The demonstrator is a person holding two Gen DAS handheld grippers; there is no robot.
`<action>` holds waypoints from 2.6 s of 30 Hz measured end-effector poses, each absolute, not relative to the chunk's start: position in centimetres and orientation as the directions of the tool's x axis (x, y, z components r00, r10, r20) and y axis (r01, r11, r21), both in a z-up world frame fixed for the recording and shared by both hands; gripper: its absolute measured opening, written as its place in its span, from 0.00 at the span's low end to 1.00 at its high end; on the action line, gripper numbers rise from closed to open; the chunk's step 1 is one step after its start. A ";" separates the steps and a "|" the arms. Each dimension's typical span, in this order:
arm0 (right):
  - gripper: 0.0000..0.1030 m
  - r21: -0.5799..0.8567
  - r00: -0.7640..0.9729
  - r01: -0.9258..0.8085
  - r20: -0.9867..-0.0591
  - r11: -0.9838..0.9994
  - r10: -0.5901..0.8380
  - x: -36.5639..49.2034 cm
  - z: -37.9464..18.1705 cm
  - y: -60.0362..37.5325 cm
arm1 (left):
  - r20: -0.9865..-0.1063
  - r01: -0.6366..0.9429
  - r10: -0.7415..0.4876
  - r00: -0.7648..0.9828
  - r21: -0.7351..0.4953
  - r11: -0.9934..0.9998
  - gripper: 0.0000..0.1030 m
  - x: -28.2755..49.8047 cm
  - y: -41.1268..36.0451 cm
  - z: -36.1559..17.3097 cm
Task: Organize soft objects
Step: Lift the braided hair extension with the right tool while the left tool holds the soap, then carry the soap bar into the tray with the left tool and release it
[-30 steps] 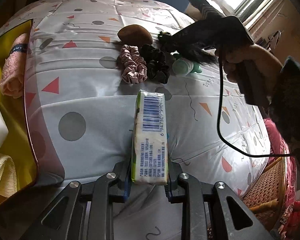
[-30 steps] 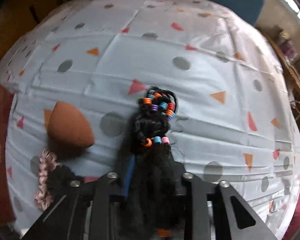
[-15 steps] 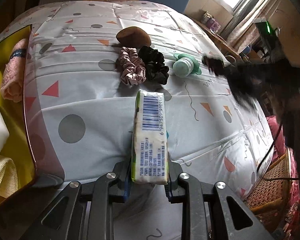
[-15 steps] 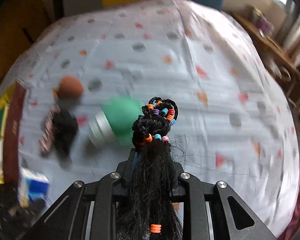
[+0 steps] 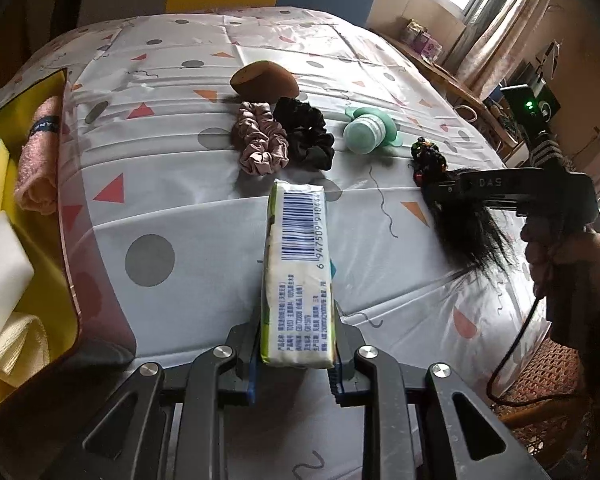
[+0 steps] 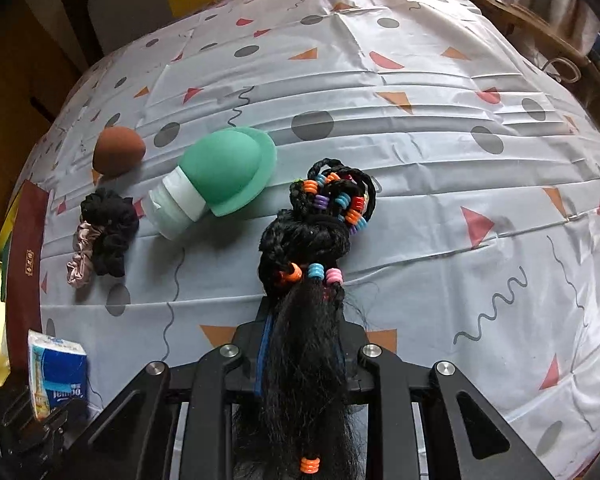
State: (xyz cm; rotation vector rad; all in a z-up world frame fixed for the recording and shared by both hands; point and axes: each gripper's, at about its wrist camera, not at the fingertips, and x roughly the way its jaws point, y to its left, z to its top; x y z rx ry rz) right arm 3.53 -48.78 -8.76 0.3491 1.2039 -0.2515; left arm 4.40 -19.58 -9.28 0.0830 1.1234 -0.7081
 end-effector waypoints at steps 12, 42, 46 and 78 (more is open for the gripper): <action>0.24 0.026 0.333 0.329 -0.938 0.944 -0.090 3.8 -8.4 -47.4 | -0.776 0.581 -0.522 0.355 -0.254 0.773 0.24 2.4 -17.9 -3.4; 0.24 -0.029 0.332 0.291 -0.934 0.956 -0.129 4.0 -8.6 -46.7 | -0.713 0.382 -0.376 0.591 -0.163 0.910 0.24 4.6 -7.5 1.3; 0.24 -0.023 0.334 0.294 -0.934 0.955 -0.126 4.0 -8.7 -46.7 | -0.716 0.370 -0.366 0.595 -0.161 0.915 0.24 4.7 -6.9 1.2; 0.24 -0.065 0.332 0.260 -0.931 0.963 -0.153 4.0 -8.9 -46.3 | -0.844 -0.058 -0.185 0.503 -0.246 0.967 0.33 19.9 6.4 -6.1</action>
